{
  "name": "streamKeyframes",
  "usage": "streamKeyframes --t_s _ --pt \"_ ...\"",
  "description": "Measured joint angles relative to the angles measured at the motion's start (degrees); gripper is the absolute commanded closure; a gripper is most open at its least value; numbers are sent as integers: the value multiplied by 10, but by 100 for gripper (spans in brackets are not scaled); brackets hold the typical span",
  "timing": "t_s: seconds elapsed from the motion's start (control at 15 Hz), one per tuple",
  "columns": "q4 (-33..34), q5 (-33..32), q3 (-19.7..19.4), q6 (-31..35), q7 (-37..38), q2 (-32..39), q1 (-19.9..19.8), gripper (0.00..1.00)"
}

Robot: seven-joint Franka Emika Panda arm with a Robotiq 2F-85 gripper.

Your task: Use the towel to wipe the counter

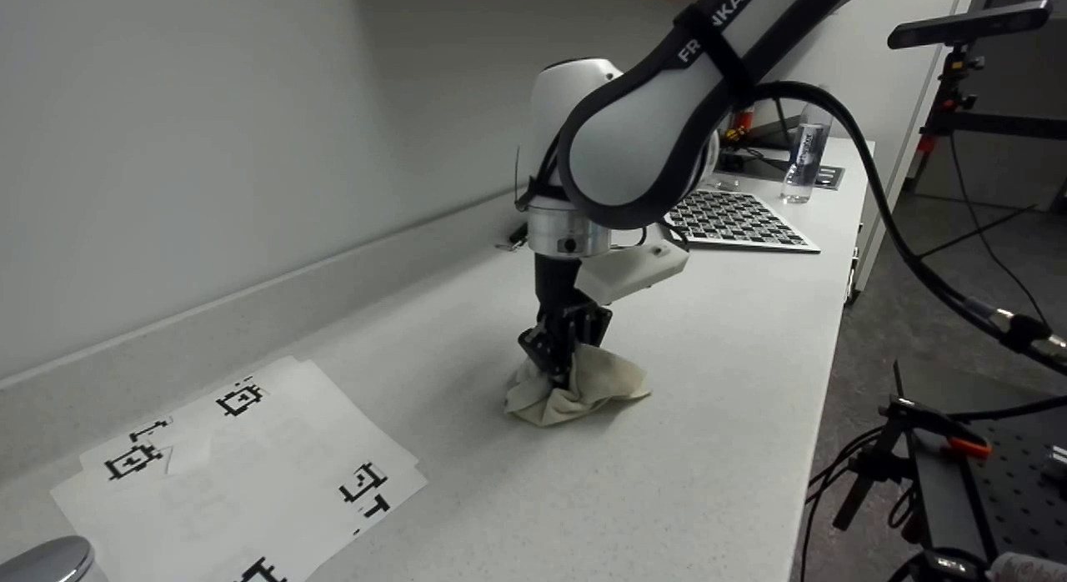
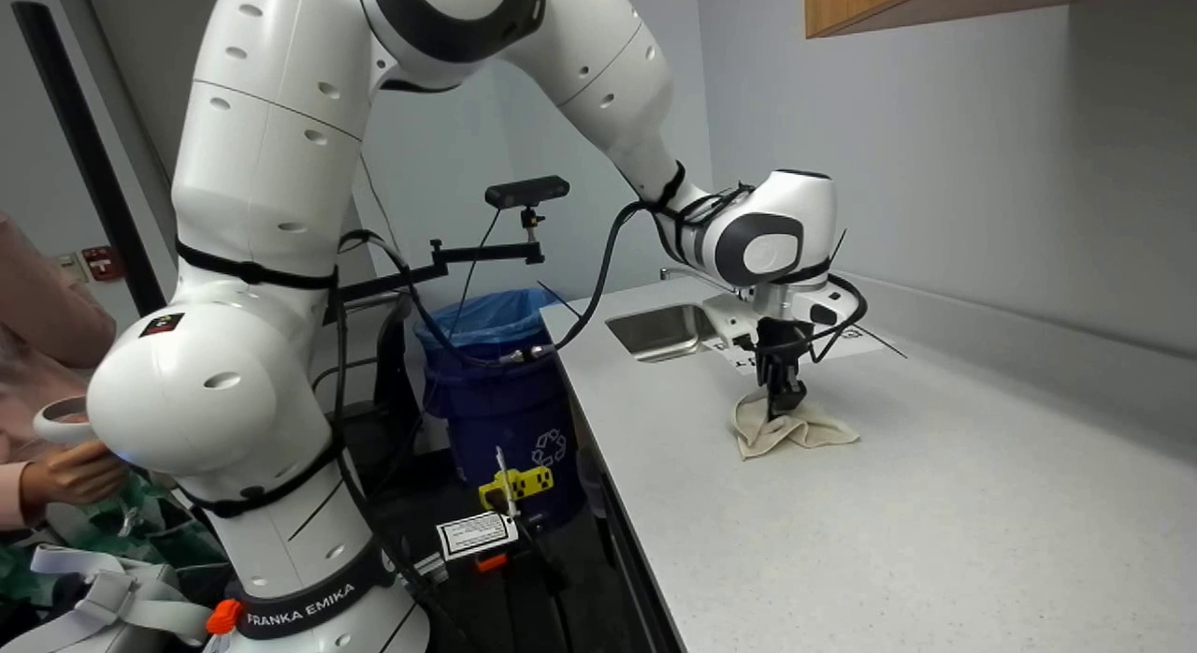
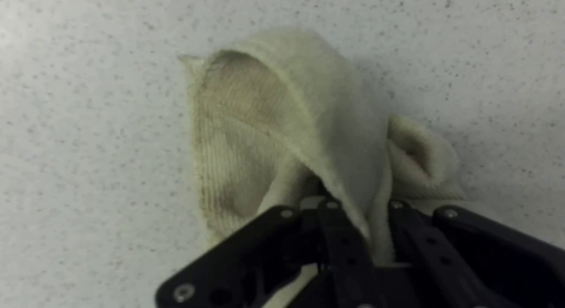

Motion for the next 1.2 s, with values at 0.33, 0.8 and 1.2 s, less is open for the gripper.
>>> streamKeyframes --t_s 0.33,0.8,1.2 --pt "-13 8 0 7 0 -7 -6 96" --pt "4 2 45 5 0 6 52 96" --pt "55 -7 68 -10 -1 37 108 96"
